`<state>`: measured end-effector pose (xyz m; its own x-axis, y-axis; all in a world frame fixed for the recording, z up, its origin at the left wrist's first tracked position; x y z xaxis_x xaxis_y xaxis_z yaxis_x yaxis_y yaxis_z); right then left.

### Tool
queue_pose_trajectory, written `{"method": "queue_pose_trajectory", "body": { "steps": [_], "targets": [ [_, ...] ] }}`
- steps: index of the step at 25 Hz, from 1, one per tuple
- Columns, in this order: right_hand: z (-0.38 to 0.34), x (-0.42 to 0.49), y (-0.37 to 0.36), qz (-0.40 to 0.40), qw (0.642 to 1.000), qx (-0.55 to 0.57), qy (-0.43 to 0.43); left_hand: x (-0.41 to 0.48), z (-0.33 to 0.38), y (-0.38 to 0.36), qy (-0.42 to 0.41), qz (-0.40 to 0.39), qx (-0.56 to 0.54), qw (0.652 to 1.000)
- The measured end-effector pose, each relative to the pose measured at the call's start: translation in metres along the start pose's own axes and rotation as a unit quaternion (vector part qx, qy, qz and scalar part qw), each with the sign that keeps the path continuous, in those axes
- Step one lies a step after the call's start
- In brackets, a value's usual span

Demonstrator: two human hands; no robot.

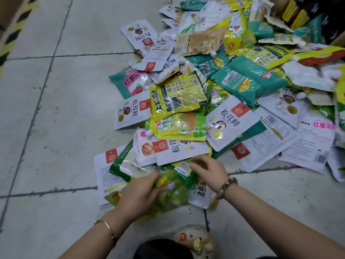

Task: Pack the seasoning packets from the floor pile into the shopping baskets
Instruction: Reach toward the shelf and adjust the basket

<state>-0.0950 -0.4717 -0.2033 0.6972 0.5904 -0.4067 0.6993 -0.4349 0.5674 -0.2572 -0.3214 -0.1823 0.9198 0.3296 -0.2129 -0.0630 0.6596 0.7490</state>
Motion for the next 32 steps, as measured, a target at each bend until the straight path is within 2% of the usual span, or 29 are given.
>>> {"method": "queue_pose_trajectory", "body": {
  "steps": [1,2,4,5,7,9,11,12,14,16,17,19,20,22,24,27,29,31,32],
  "targets": [
    [0.002,-0.002,0.005,0.029,0.994,0.094,-0.037,0.005,0.007,0.009,0.033,0.047,-0.088,0.994],
    [0.003,-0.004,0.009,0.037,0.978,0.190,-0.078,0.014,0.015,0.016,0.074,0.092,-0.190,0.975],
    [0.002,-0.008,0.007,-0.040,0.914,0.375,-0.146,0.036,0.024,0.022,0.158,0.140,-0.354,0.911],
    [-0.001,-0.011,0.005,-0.091,0.877,0.445,-0.156,0.048,0.027,0.021,0.191,0.149,-0.392,0.887],
    [-0.005,-0.018,0.002,-0.141,0.835,0.512,-0.142,0.067,0.039,0.010,0.245,0.144,-0.467,0.837],
    [-0.002,-0.021,0.005,-0.128,0.842,0.501,-0.152,0.076,0.054,-0.007,0.280,0.115,-0.517,0.801],
    [0.014,-0.025,0.011,-0.070,0.865,0.461,-0.184,0.082,0.065,-0.019,0.269,0.069,-0.524,0.806],
    [0.025,-0.028,0.016,-0.036,0.874,0.444,-0.195,0.087,0.066,-0.019,0.253,0.047,-0.506,0.823],
    [0.046,-0.033,0.025,0.021,0.894,0.401,-0.200,0.103,0.057,-0.010,0.202,0.050,-0.402,0.892],
    [0.062,-0.038,0.030,0.065,0.899,0.377,-0.212,0.122,0.045,0.006,0.118,0.069,-0.193,0.972],
    [0.068,-0.040,0.033,0.087,0.895,0.376,-0.223,0.131,0.042,0.009,0.069,0.064,-0.071,0.993],
    [0.077,-0.042,0.036,0.122,0.886,0.377,-0.240,0.148,0.041,0.000,-0.007,0.010,0.125,0.992],
    [0.080,-0.043,0.038,0.130,0.882,0.379,-0.247,0.156,0.042,-0.009,-0.020,-0.020,0.182,0.983],
    [0.083,-0.044,0.041,0.137,0.875,0.387,-0.255,0.170,0.045,-0.026,0.000,-0.063,0.240,0.969],
    [0.084,-0.046,0.045,0.145,0.874,0.386,-0.256,0.180,0.049,-0.037,0.017,-0.068,0.279,0.958],
    [0.088,-0.049,0.051,0.156,0.870,0.389,-0.260,0.184,0.060,-0.038,-0.041,-0.062,0.397,0.915],
    [0.088,-0.049,0.054,0.168,0.867,0.394,-0.256,0.179,0.063,-0.033,-0.077,-0.070,0.407,0.907],
    [0.089,-0.046,0.057,0.188,0.864,0.392,-0.253,0.164,0.062,-0.024,-0.121,-0.051,0.350,0.927],
    [0.089,-0.044,0.058,0.197,0.864,0.389,-0.252,0.149,0.060,-0.021,-0.169,-0.026,0.307,0.936]
  ]
}}
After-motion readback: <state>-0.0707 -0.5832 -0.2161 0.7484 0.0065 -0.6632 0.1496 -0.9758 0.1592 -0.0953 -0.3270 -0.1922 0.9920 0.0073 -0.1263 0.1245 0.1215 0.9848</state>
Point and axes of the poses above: each hand's wrist, its own x-axis towards the middle knuckle, its own y-axis out of the back of the hand, z = x × y, the point moved 3 cm from there along x, towards the middle knuckle, and after that the axes turned 3 degrees about -x, right-handed, at the moved point
